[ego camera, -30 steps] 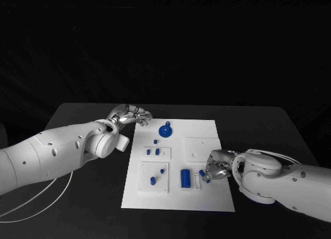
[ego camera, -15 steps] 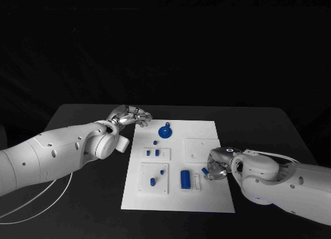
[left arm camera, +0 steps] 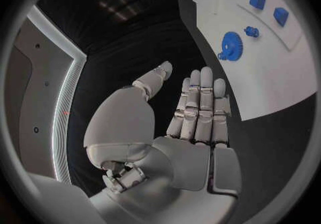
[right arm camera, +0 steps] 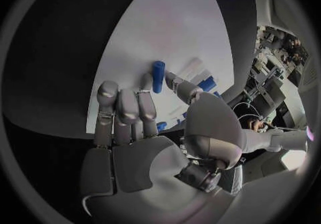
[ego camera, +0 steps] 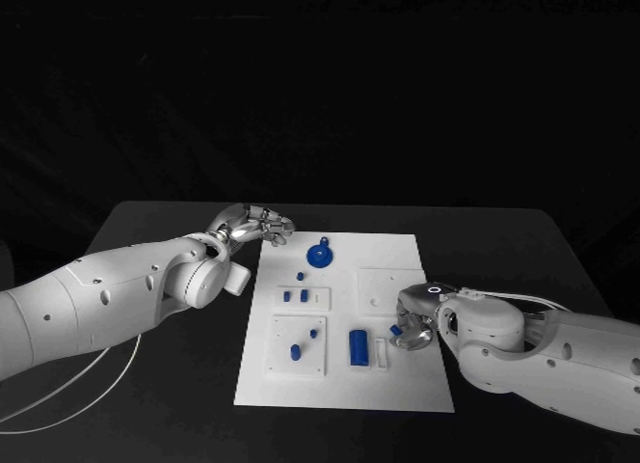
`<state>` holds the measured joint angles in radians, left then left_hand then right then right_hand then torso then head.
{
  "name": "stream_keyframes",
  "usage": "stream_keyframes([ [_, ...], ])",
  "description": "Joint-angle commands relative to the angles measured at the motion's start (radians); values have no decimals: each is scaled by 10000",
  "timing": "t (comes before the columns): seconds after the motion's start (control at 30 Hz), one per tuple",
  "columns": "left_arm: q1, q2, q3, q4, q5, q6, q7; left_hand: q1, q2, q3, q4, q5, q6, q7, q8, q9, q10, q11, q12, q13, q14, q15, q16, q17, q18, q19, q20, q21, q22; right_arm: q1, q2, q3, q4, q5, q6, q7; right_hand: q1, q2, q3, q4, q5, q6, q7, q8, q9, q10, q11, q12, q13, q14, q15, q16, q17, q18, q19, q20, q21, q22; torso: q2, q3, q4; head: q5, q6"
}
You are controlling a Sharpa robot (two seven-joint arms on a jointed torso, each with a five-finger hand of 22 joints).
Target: Assemble the parts on the task board
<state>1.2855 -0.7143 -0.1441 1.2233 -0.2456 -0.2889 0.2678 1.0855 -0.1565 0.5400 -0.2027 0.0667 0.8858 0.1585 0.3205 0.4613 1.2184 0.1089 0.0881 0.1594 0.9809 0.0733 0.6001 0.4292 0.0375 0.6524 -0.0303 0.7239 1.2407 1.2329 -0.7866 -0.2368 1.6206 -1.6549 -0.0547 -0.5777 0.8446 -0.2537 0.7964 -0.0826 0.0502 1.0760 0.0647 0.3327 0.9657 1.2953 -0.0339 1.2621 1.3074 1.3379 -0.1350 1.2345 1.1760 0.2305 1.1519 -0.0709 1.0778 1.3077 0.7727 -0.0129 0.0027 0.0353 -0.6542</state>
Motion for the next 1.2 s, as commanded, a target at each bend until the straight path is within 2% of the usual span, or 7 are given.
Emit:
stream_keyframes([
  [0.03,6,10,7,20,52,119,51,10,82,-60,7,-23,-48,-28,64,-9,61,19,-52,-9,74,27,-41,10,79,3,71,-57,12,-138,-8,-107,-114,144,796,-162,289,287,181,-174,29,-95,123,-278,-3627,-44,8,-42,444,-46,19,-33,-15,313,-9,40,-2,122,2,0,9,15,-22],
  [0.07,6,8,7,22,52,119,54,10,83,-60,8,-23,-48,-28,64,-9,61,19,-52,-9,75,27,-42,12,79,3,71,-57,13,-138,-18,-107,-119,255,803,-159,352,726,244,-608,547,-93,146,-308,-3636,-66,36,-59,433,-57,54,-39,-16,313,-65,98,25,165,-1,-1,2,19,-27],
  [0.13,6,10,7,22,52,128,52,11,83,-60,7,-22,-48,-28,64,-9,62,18,-52,-9,75,27,-43,13,79,3,71,-58,13,-138,-36,-107,-137,701,813,-159,303,1080,314,-1055,1137,-72,153,-336,-3649,-87,45,-83,414,-66,71,-54,-23,313,-99,158,47,178,-1,-2,-8,24,-30],
  [0.3,6,8,7,28,52,132,50,14,85,-59,7,-21,-48,-29,64,-10,62,18,-51,-10,77,26,-44,16,79,3,70,-59,14,-138,-70,-106,-131,1502,727,-154,136,1582,540,-1643,2336,-23,166,-379,-3668,-72,51,-89,400,-50,84,-64,-21,313,-83,234,67,162,-3,4,-2,29,-34],
  [0.53,6,4,7,27,52,127,48,24,89,-55,2,-19,-48,-31,65,-11,64,16,-51,-10,79,25,-47,22,80,4,69,-61,17,-138,-191,-106,-63,1991,233,-115,6,1681,594,-1827,2876,57,141,-375,-3666,20,38,-20,432,-13,70,-42,7,313,-32,244,80,149,-2,8,-12,31,-41],
  [0.83,6,4,7,23,52,125,49,35,93,-53,-3,-18,-46,-34,68,-13,66,16,-49,-11,83,23,-52,31,80,5,67,-64,21,-84,-534,-105,261,3805,-1220,29,-35,1633,581,-1882,3006,118,119,-359,-3660,99,18,43,465,7,51,-31,16,313,8,232,86,140,-4,7,-12,27,-62],
  [1.2,7,-8,7,33,52,111,51,42,92,-54,-7,-19,-45,-37,70,-14,68,15,-48,-13,87,22,-58,41,80,6,67,-67,25,-38,-797,-107,541,5834,-1830,29,-57,1625,568,-1896,3025,149,107,-350,-3658,107,5,35,454,-8,36,-65,-19,313,29,222,84,132,0,0,-7,12,-66],
])
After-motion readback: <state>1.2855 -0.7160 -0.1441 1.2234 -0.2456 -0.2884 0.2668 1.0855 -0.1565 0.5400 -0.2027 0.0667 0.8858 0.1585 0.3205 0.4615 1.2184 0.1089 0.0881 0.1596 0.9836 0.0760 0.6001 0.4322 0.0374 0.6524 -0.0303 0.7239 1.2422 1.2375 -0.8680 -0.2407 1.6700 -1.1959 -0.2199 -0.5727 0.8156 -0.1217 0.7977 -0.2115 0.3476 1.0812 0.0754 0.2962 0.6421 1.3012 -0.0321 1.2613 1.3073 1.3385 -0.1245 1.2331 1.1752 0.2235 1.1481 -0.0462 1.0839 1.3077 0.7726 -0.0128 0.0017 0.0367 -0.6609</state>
